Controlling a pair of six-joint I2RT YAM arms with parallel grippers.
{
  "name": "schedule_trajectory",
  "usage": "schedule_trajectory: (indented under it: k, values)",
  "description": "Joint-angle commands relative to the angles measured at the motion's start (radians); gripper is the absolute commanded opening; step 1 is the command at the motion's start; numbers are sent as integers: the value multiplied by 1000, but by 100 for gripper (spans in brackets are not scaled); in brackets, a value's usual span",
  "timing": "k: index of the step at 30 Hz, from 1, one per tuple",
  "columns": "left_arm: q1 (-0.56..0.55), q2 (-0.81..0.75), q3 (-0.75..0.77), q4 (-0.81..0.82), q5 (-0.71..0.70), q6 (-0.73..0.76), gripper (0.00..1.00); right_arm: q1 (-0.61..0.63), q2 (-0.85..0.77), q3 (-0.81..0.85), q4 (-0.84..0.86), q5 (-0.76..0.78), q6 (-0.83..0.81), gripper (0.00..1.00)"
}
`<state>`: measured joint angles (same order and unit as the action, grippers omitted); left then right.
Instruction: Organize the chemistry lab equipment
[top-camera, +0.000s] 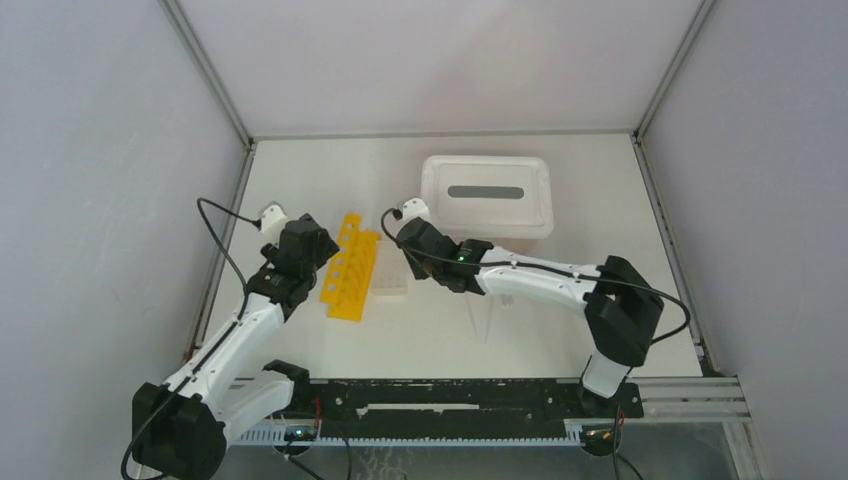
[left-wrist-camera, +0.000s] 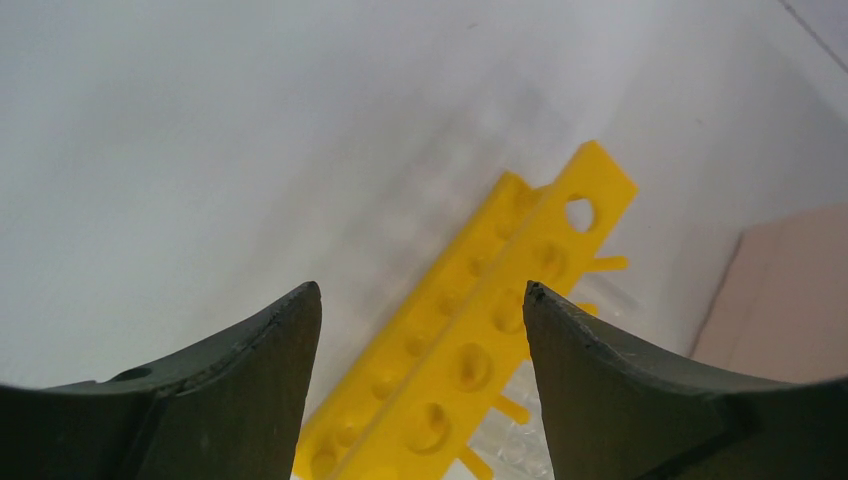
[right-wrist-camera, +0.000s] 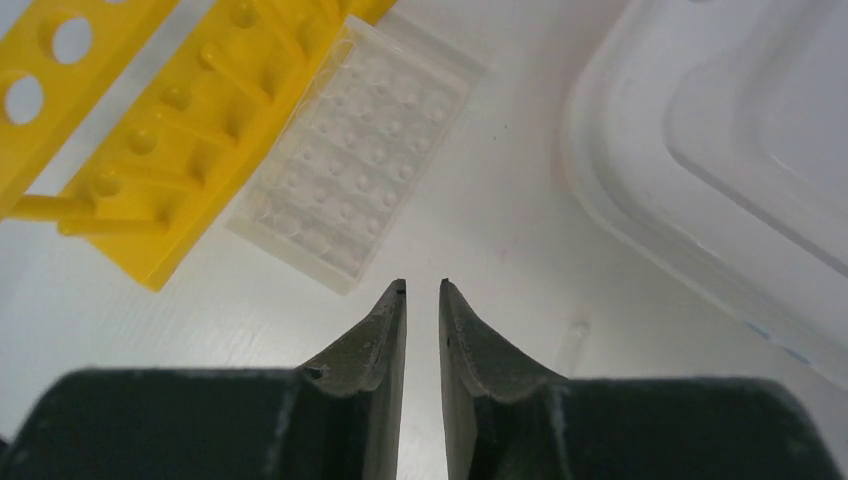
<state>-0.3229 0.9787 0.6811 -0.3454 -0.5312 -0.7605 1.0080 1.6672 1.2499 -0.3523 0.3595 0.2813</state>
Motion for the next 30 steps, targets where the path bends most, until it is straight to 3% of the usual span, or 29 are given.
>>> schedule_trajectory:
  k: [1,10,22,30]
  values:
    - [51,-64,-96,131,14,-74,78,10,52,36,183,90,-116,24]
    - [113,3,-186,289,83,-153,78,-63,198,89,223,150,-206,23]
    - [124,240,-101,411,203,-158,77,-203,235,98,240,157,-226,23]
    - [123,347,-3,436,286,-80,76,-306,244,114,246,143,-209,23]
